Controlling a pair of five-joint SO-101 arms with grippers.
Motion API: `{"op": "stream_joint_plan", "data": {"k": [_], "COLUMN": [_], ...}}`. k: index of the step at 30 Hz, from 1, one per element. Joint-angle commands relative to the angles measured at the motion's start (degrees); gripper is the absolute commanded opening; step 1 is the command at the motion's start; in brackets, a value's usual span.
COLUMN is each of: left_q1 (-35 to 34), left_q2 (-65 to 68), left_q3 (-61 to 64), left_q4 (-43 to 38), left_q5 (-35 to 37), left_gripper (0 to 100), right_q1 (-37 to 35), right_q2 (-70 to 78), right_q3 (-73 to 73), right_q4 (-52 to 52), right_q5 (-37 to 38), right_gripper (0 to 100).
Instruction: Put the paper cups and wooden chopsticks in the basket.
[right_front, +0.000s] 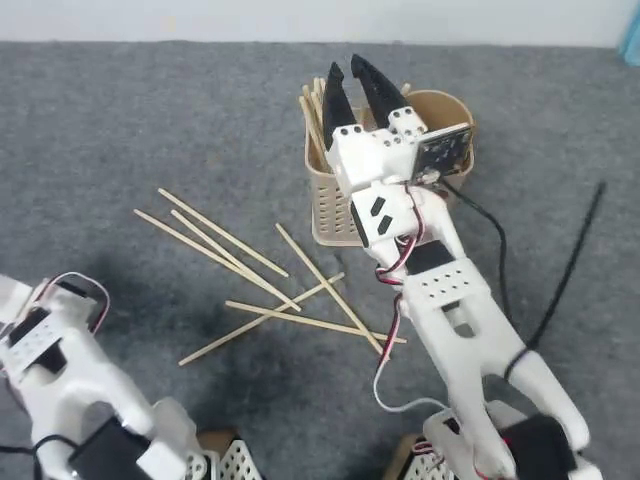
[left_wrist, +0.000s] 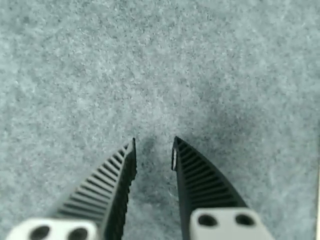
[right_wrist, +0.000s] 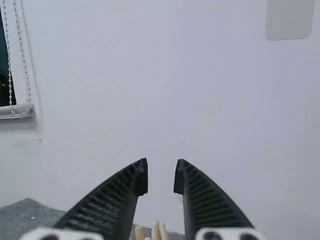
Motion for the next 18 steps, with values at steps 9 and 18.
{"op": "stream_joint_plan", "data": {"k": [9,18], "left_q1": [0.6,1.5], "left_q2": [-0.1,-0.2], "left_q3": [-1.6,-1.6], "left_q4": [-1.5,-1.5], "left_q5": [-1.0,-1.0], "left_gripper": [11,11], "right_q1": [-3.9,-12.6], "right_q2": [-23.0,-26.4], "right_q3": [-11.5,-11.1], "right_q4": [49.6,78.3], "right_q5": [-8.7,-5.9], "right_gripper": [10.6,10.3]}}
